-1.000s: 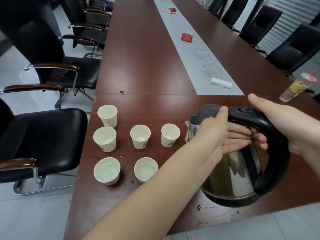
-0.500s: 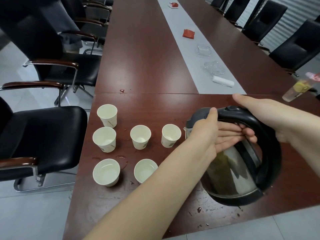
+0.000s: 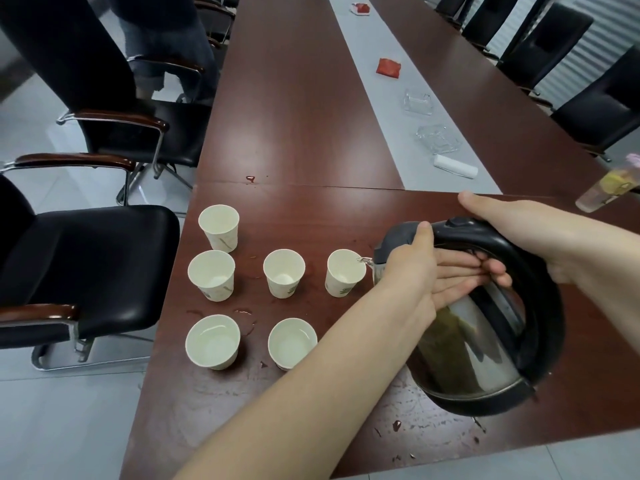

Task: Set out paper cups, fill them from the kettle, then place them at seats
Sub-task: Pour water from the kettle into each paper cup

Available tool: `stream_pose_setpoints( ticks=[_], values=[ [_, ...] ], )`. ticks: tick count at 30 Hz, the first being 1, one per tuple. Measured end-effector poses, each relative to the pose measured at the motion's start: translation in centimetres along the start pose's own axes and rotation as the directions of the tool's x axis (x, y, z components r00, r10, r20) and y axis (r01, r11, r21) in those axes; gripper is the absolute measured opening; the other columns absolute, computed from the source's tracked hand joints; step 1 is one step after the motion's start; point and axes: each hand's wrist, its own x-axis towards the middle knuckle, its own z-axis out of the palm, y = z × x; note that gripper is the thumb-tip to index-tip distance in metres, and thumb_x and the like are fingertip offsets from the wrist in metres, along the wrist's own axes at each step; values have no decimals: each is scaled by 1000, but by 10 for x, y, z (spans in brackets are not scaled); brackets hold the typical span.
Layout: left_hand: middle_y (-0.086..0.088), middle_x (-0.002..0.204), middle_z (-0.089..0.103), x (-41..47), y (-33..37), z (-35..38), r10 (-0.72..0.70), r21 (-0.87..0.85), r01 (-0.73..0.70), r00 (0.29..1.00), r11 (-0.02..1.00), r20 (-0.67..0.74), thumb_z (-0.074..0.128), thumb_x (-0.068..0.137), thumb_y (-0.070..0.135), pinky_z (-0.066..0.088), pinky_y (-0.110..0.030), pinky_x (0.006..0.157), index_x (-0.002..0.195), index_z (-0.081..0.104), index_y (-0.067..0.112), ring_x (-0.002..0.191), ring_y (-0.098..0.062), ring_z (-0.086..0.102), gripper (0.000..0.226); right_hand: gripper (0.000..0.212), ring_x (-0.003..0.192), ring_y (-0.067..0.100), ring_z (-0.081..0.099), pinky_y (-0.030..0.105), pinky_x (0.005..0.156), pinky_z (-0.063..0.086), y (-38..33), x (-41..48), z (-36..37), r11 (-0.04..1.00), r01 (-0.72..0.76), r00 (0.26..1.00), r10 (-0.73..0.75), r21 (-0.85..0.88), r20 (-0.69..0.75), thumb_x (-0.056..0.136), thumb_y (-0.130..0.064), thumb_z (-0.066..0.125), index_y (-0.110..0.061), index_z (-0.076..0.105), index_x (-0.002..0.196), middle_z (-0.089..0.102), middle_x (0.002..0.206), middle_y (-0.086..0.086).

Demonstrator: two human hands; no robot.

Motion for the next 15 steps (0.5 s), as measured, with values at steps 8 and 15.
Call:
stream_pose_setpoints(
  ticks=[8,15],
  values=[
    [-9,51,64,-1,2,1,3,-4,-3,1000,1000,0,26,101,51,54,-16,55,65,63,-1,46,-12,64,73,66,29,21,40,20,31,38,-3,-1,-2,1000,6,1000,-7,-30,-8,91,-62,42,-3,53,64,44,38,11],
    [-8,48,63,-3,2,2,1,-3,-1,1000,1000,2,25,101,50,52,-14,47,66,62,-2,42,-12,63,73,70,26,21,39,18,29,35,-2,-1,-1,999,14,1000,-15,-37,-21,92,-62,40,-2,49,56,43,35,11]
  ],
)
